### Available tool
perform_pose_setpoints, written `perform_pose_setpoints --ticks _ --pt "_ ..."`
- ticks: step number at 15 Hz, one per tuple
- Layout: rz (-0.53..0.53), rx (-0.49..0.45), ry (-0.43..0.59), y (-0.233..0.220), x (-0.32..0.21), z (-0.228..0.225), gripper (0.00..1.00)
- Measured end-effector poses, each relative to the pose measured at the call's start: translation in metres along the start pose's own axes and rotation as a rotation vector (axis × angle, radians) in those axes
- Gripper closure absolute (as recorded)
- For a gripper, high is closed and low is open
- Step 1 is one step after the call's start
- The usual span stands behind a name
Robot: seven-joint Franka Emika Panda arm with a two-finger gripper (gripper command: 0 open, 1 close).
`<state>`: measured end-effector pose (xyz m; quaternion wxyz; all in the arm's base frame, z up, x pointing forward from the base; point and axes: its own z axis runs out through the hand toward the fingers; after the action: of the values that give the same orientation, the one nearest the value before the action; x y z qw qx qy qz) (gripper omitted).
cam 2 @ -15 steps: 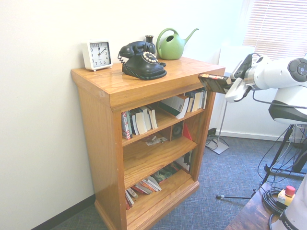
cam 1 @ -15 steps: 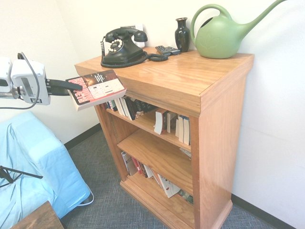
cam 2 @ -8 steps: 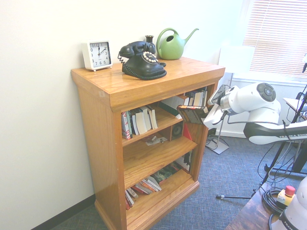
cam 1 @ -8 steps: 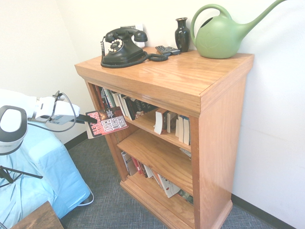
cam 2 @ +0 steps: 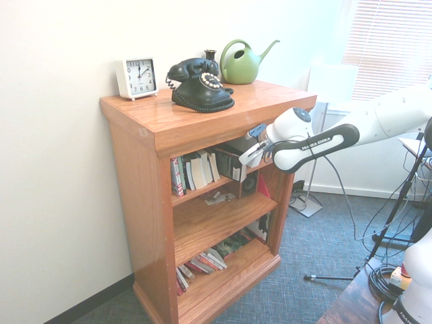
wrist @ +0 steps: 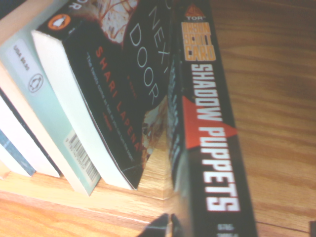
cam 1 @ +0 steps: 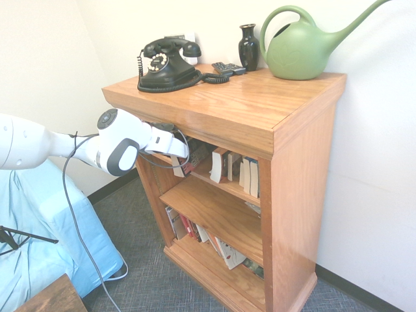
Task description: Organize the shelf
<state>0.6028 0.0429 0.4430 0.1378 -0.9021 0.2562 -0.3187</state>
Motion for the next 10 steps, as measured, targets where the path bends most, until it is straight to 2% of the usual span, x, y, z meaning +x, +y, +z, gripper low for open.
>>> perform_pose_setpoints --ticks 2,10 --pt "-0.006 0.011 -0.006 0.026 -0.003 -0.003 0.0" --pt "-0.006 0.05 -0.017 0.048 -0.052 -0.053 0.0"
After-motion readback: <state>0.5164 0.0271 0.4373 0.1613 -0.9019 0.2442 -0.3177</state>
